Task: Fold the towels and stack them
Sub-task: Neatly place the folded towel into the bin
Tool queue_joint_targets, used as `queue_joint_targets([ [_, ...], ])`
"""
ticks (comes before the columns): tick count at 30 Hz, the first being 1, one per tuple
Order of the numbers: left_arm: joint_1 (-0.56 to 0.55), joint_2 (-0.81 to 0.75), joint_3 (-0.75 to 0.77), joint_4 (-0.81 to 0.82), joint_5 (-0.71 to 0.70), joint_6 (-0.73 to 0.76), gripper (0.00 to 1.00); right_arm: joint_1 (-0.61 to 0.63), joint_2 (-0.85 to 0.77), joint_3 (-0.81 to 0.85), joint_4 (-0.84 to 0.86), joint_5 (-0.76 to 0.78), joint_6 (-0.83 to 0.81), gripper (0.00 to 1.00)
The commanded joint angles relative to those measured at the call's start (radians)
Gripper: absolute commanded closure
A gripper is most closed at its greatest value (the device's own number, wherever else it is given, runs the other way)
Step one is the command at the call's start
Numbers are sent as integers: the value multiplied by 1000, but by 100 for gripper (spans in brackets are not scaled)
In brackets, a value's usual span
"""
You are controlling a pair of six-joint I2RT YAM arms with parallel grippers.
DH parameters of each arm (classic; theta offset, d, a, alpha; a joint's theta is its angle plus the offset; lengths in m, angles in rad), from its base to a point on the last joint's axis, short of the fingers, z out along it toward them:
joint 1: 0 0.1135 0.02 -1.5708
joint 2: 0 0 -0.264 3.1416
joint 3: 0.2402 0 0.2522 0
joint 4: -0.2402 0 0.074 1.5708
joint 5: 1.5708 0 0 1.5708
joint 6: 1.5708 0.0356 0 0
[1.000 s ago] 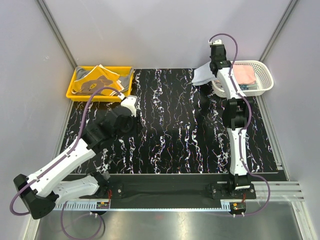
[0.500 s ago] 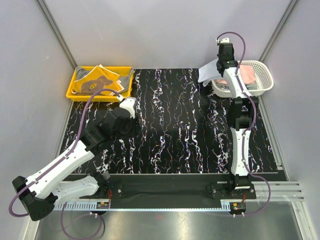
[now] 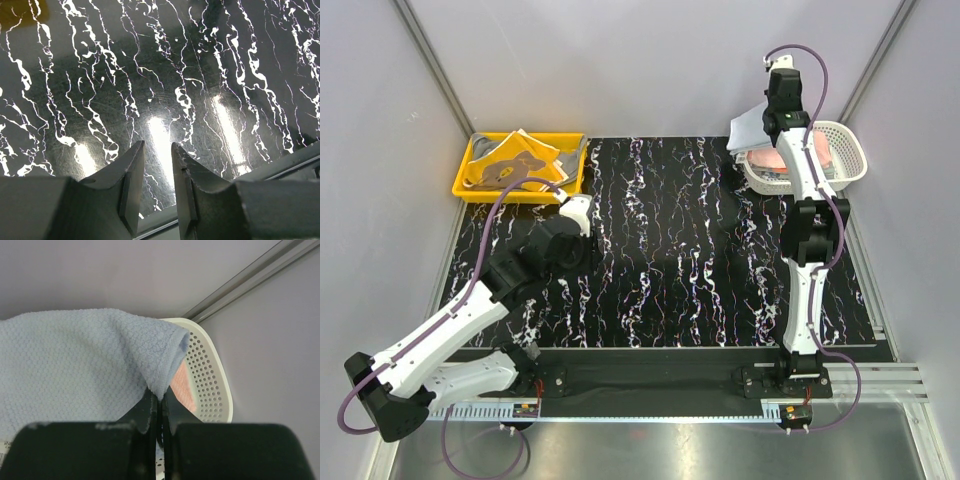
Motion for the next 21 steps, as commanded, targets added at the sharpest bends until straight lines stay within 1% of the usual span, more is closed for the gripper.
queue_joint_targets([
  [1, 5, -18, -8, 45, 19, 13, 67, -4, -86, 16, 64, -5, -23, 100],
  [9, 4, -15, -11, 51, 30, 11, 67, -18, -104, -19, 90, 3, -37, 100],
  [17, 4, -6, -13, 57, 43, 11, 67, -45, -135, -53, 89, -39, 11, 100],
  [18, 4, -4, -14, 57, 43, 10, 67, -76, -136, -56, 90, -43, 16, 100],
  [21, 4, 0, -14, 57, 50, 11, 67, -91, -124, -69, 87, -65, 35, 100],
])
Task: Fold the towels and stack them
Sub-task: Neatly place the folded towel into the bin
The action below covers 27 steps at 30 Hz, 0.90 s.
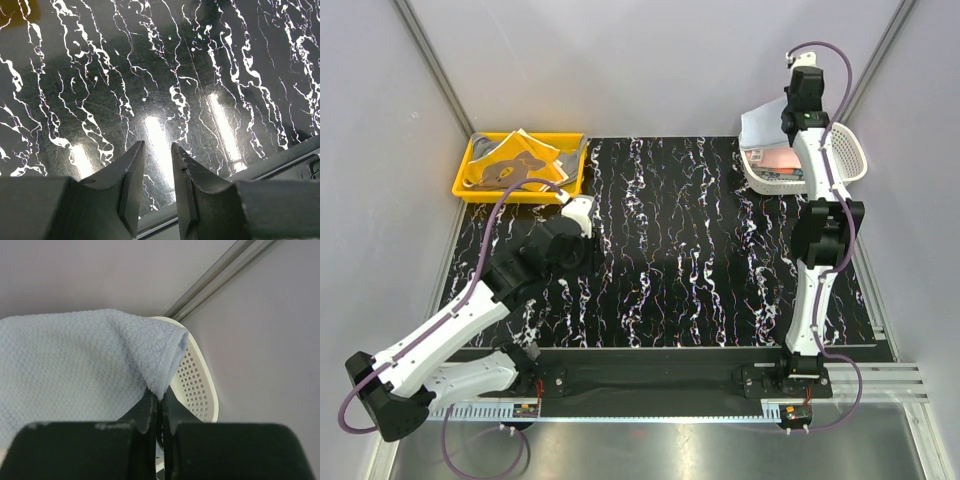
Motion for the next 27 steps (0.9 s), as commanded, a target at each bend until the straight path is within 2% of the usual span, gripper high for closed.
queue_joint_targets([
  [1, 5, 3, -7, 45, 23, 11, 67, -41, -61, -12, 45, -39, 46, 100],
  [5, 5, 9, -7, 47, 29, 13, 67, -68, 3, -20, 27, -105, 101, 92],
  [6, 4, 13, -7, 47, 29, 13, 67, -72, 17, -21, 24, -108, 111, 81],
  [7, 5, 13, -9, 47, 29, 13, 67, -73, 32, -20, 19, -108, 126, 74],
  [8, 5, 16, -9, 45, 29, 13, 67, -76, 64, -9, 14, -113, 135, 61],
  [9, 4, 18, -7, 45, 28, 13, 67, -78, 77, 0, 7, -118, 154, 40],
  [11, 5, 20, -7, 47, 26, 13, 67, -78, 111, 46, -33, -145, 177, 26],
  [12, 7, 23, -7, 47, 25, 11, 67, -76, 120, 64, -44, -151, 199, 15],
  [18, 15, 27, -7, 56, 26, 10, 67, -76, 109, 189, -151, -185, 308, 0],
  [21, 22, 27, -3, 61, 13, 5, 67, -76, 45, 189, -194, -231, 405, 0],
  [24, 31, 44, 23, 48, -19, 7, 66, -69, -48, 128, -225, -317, 527, 0],
  [27, 63, 82, 88, 36, -38, -10, 65, -36, -170, -16, -204, -360, 602, 0],
])
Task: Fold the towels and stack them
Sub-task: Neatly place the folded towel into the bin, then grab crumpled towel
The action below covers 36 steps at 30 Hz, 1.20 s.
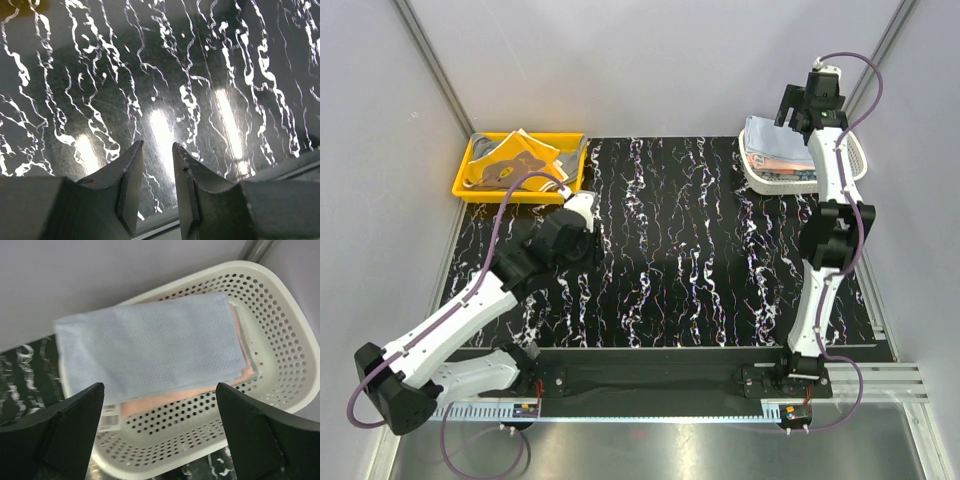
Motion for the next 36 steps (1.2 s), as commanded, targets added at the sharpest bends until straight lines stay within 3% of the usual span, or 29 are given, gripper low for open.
queue_joint_targets([
  [1, 60, 44, 106, 35, -40, -26, 65, 82, -241, -135, 19, -76, 147, 0],
  [7, 263, 249, 308, 87, -181, -89, 62, 287, -461, -482, 108, -93, 239, 0],
  [11, 410, 478, 452, 167, -247, -93, 55, 386, -578, -713, 203, -174, 317, 0],
  [15, 551, 804, 619, 185, -241, -55, 45, 466, -641, -854, 217, -203, 349, 0],
  [19, 609, 1052, 901, 109, -249, -7, 40, 498, -684, -955, 260, -254, 388, 0],
  [22, 636, 1165, 1011, 57, -252, -10, 38, 516, -695, -1000, 282, -261, 391, 0],
  [29, 657, 1254, 1063, 32, -214, -9, 41, 518, -694, -1035, 299, -254, 385, 0],
  [36, 662, 1270, 1031, 59, -182, -32, 55, 518, -695, -1046, 294, -258, 379, 0],
])
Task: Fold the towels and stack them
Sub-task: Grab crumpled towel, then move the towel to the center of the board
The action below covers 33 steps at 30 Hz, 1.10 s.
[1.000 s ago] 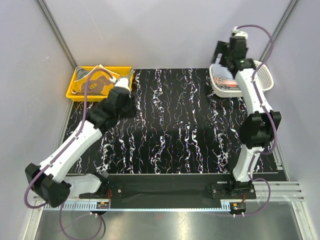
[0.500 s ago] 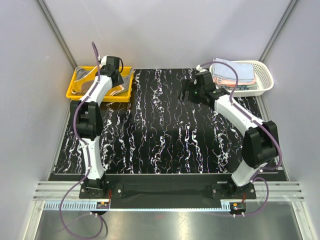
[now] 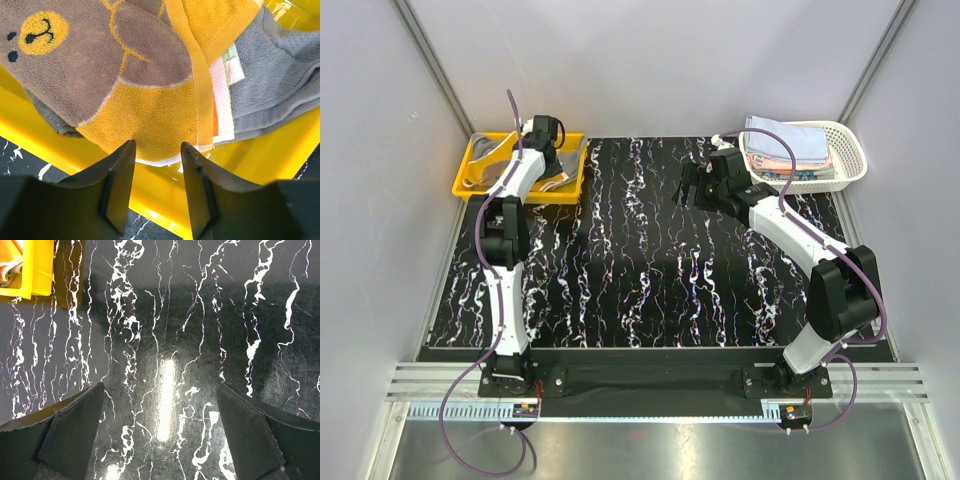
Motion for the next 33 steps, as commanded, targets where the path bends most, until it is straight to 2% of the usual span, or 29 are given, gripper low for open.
queue_joint_targets([
  [1, 6, 15, 36, 21, 15, -11, 55, 7, -45, -4, 39, -18, 1, 0],
  [4, 6, 26, 31, 20, 7, -23, 50, 5, -46, -3, 34, -21, -2, 0],
  [8, 6, 36, 23, 34, 15, -29, 51, 5, -43, -6, 39, -24, -6, 0],
  [10, 6, 44, 37, 30, 15, -34, 57, 7, -39, -6, 40, -27, -8, 0],
  [13, 6, 20, 20, 50, 2, -43, 73, 5, -37, -6, 40, -24, -8, 0],
  [14, 6, 9, 17, 55, -1, -43, 82, 5, -37, -6, 42, -26, -8, 0],
  [18, 5, -88, -25, 107, -7, -41, 100, 5, -37, -1, 42, -21, -13, 0],
  [25, -40, -281, -55, 133, -39, 0, 100, 7, -22, 17, 39, -9, -17, 0],
  [33, -176, -494, -95, 138, -64, 43, 100, 5, -31, 63, 10, 22, -28, 0],
])
